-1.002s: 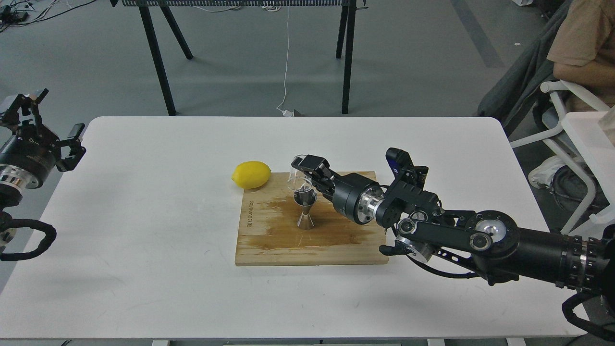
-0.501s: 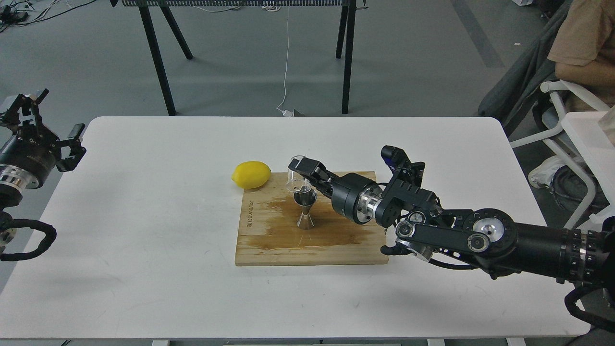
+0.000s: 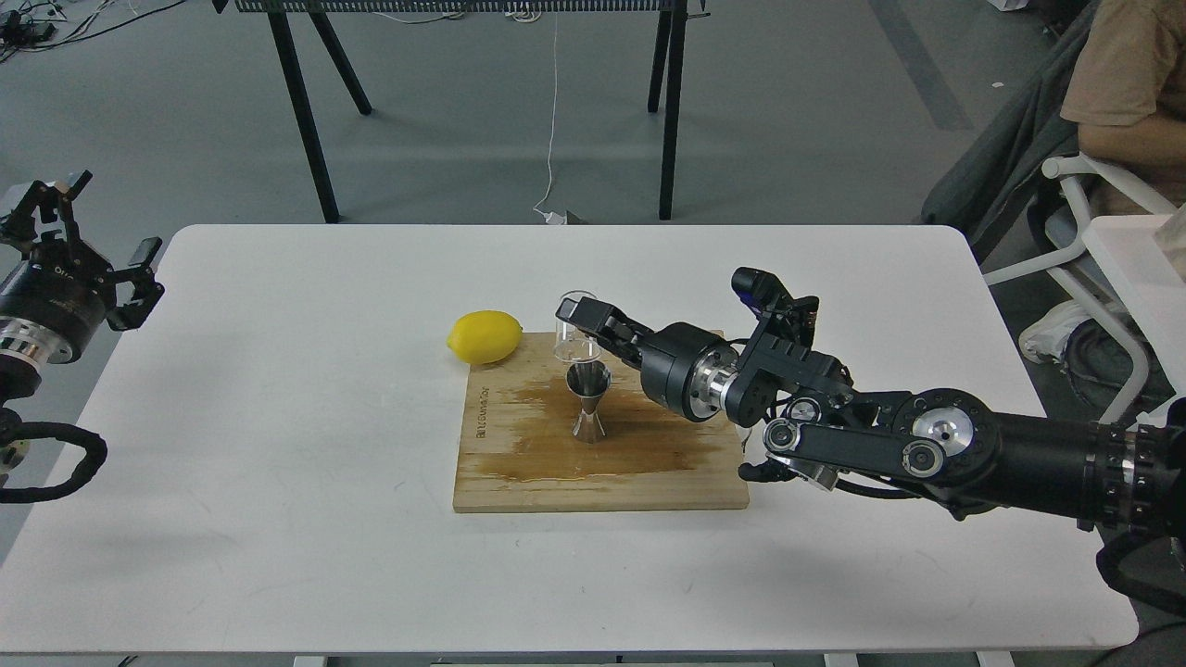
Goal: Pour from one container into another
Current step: 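Tilt the glass cup to pour its liquid into the jigger, then tilt the glass cup upright and move it back beside the board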
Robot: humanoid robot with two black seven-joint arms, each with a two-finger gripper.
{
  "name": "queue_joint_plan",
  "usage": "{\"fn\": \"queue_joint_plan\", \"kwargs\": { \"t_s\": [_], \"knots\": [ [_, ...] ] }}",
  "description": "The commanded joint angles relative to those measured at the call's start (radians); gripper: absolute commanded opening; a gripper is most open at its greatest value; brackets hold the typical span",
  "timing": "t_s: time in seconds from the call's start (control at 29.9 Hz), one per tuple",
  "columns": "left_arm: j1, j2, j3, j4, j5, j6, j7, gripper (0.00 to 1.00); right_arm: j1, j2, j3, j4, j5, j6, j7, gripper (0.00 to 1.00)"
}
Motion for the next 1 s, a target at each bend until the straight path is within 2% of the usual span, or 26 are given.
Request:
{"fn": "queue_joint_plan", "kwargs": {
  "t_s": [0.0, 0.27, 0.4, 0.53, 0.77, 0.97],
  "knots": [
    [0.0, 0.0, -0.001, 0.0, 0.0, 0.0, 0.0, 0.95, 0.005, 0.0, -0.006, 0.0, 0.0, -0.001, 0.0, 0.36],
    [0.0, 0.0, -0.001, 0.0, 0.0, 0.0, 0.0, 0.95, 0.005, 0.0, -0.003, -0.002, 0.014, -0.001, -0.002, 0.36],
    [0.0, 0.0, 0.001, 0.0, 0.0, 0.0, 0.0, 0.95, -0.008, -0.043, 0.03, 0.006, 0.02, -0.002, 0.0, 0.36],
    [0.0, 0.0, -0.001, 0.0, 0.0, 0.0, 0.0, 0.95, -0.073, -0.052, 0.141, 0.01, 0.075, -0.001, 0.02, 0.36],
    [0.0, -0.001, 0.001, 0.0, 0.0, 0.0, 0.0, 0.95, -0.201, -0.055, 0.397, 0.02, 0.172, 0.003, 0.023, 0.36],
    [0.0, -0.005, -0.001, 0.0, -0.002, 0.0, 0.0, 0.95, -0.356, -0.052, 0.69, 0.044, 0.319, 0.004, 0.063, 0.36]
  ]
}}
